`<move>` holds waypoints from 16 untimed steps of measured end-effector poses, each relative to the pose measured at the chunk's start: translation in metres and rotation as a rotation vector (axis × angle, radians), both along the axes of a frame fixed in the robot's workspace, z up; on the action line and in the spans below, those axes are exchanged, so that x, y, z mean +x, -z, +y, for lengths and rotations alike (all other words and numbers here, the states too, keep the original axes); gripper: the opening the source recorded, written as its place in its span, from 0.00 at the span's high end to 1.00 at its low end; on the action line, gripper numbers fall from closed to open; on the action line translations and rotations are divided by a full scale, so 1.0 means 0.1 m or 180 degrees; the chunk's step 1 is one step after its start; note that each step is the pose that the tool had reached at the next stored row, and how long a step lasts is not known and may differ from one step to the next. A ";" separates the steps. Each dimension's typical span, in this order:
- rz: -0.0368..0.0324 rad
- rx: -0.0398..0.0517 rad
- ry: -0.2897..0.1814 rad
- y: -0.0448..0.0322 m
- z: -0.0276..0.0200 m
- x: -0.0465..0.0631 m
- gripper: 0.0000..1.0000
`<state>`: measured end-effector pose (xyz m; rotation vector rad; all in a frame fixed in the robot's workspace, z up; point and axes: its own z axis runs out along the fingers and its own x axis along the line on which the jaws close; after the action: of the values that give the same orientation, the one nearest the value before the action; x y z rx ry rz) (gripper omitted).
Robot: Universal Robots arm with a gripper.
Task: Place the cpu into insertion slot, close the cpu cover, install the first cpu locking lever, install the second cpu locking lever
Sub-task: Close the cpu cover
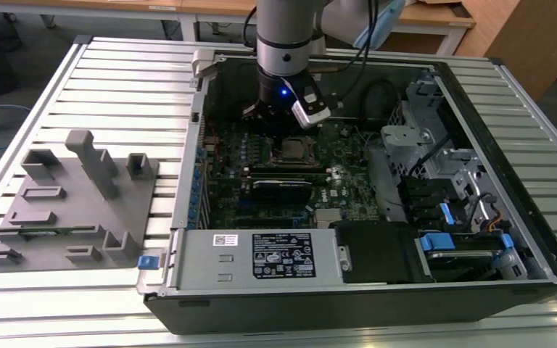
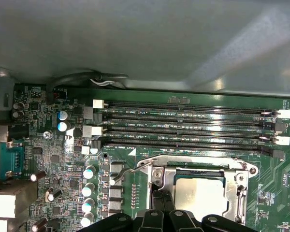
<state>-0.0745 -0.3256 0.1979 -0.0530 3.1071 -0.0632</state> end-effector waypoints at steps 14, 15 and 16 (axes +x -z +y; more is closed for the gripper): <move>-0.0003 0.0004 0.0000 -0.014 0.002 0.00 0.89; -0.0001 0.0001 0.0000 -0.024 0.001 0.00 0.89; 0.0000 0.0001 0.0000 -0.032 0.000 0.00 0.89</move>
<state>-0.0745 -0.3256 0.2011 -0.0529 3.1070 -0.0628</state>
